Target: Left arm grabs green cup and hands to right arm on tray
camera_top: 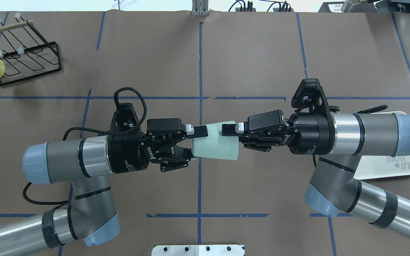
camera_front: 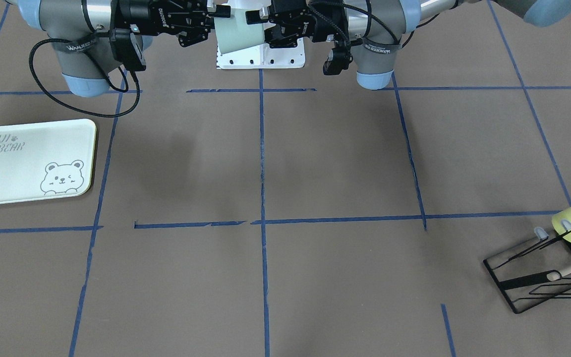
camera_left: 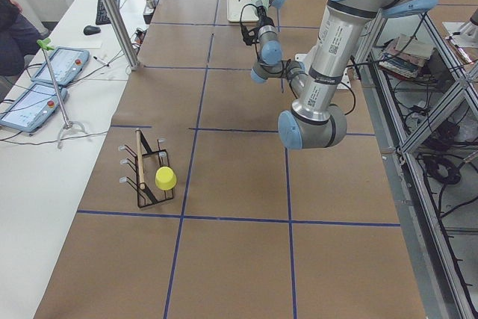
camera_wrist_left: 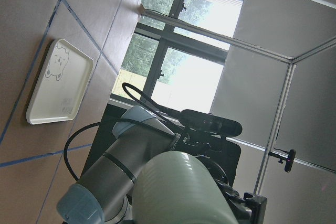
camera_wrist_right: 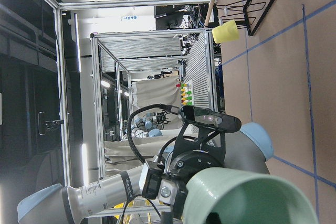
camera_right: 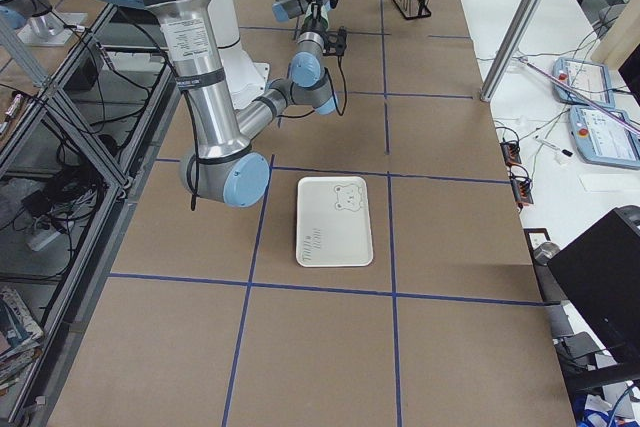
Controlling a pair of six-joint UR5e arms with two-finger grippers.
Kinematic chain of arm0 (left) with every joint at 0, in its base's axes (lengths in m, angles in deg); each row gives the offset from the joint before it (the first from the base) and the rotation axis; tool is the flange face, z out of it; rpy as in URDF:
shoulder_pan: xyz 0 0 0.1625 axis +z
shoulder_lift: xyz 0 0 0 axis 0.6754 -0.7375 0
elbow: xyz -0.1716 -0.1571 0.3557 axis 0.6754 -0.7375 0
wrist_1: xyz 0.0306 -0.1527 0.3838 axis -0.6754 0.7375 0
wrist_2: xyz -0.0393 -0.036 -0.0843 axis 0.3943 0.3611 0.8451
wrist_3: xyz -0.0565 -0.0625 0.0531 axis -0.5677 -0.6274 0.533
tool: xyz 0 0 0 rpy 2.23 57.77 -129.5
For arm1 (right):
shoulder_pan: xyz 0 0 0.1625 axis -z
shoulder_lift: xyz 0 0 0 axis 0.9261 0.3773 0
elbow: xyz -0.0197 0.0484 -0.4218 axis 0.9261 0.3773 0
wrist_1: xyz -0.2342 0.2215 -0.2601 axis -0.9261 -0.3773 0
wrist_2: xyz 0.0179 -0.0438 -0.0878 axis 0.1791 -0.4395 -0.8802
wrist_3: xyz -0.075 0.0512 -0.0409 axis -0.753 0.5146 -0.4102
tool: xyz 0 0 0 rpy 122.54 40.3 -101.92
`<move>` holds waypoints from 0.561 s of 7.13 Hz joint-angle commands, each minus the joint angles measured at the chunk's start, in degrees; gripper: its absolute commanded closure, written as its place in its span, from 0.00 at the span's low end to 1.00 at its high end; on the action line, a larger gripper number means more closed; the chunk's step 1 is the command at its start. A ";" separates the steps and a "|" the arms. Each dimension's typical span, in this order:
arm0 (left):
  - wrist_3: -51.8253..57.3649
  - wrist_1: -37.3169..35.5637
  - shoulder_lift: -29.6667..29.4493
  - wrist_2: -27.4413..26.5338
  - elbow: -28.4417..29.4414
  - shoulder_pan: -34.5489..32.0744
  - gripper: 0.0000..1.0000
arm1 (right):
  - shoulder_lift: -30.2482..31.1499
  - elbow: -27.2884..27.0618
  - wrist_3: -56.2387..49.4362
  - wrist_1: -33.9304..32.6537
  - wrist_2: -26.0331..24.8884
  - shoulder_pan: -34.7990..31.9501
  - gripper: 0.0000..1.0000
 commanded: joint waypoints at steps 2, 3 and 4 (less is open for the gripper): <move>0.00 0.00 -0.07 -0.05 0.00 -0.01 0.80 | -0.08 -0.08 0.00 0.00 -0.03 0.04 0.79; 0.00 -0.09 -0.16 -0.05 0.00 0.07 0.27 | 0.00 -0.08 0.00 -0.09 -0.03 0.04 0.85; 0.00 -0.18 -0.16 -0.05 0.00 0.08 0.00 | 0.00 -0.08 0.00 -0.35 -0.03 0.04 0.97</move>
